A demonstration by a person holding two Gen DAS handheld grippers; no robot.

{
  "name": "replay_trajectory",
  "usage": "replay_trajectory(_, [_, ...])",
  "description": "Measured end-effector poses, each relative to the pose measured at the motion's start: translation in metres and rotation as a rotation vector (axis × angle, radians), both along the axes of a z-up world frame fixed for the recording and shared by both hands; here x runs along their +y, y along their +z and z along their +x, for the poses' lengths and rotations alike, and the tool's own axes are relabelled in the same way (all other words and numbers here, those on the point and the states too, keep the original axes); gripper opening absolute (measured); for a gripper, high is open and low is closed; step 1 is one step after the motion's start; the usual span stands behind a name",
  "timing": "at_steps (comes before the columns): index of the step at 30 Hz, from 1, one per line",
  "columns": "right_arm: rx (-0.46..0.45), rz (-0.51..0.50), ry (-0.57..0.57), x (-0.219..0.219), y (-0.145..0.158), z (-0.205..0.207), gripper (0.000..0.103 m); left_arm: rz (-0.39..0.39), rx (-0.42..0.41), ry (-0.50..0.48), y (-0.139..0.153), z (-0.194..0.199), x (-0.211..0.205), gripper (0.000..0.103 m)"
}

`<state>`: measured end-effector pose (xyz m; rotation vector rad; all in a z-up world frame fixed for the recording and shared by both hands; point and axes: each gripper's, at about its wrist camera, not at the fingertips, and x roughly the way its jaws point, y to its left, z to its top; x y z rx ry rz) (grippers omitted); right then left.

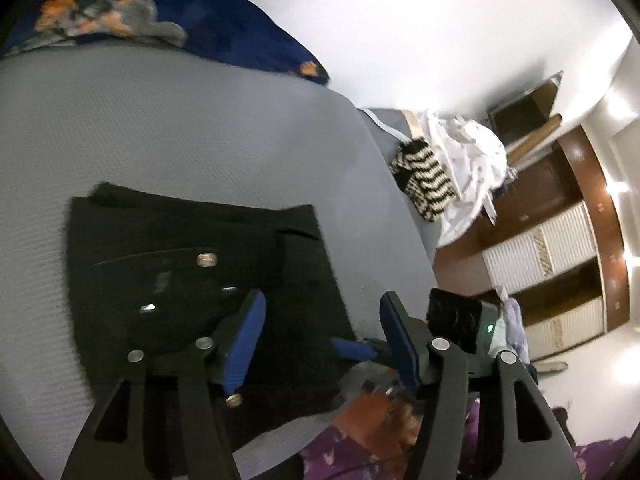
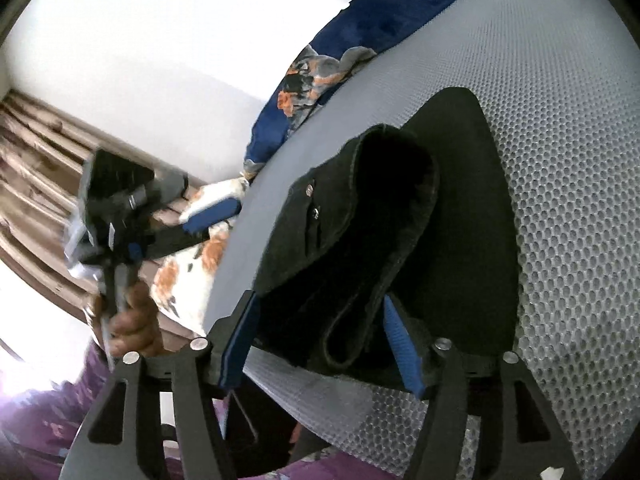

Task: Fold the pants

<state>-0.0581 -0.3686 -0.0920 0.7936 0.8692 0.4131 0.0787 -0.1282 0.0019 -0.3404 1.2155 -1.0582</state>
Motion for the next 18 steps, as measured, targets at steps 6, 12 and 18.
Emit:
replay_trajectory(6, [0.076,0.282,-0.021,-0.02,-0.019,0.012,0.097,0.087,0.008,0.085,-0.026,-0.01,0.05,0.069])
replay_trajectory(12, [0.174,0.076,0.012,0.003,-0.021,0.034,0.072,0.161,0.0,0.107,-0.05,-0.03,0.063,0.069])
replay_trajectory(18, [0.142,-0.145,0.037,0.036,-0.018,0.035,0.015,0.226,-0.024,0.141,-0.062,-0.038,0.07,0.069])
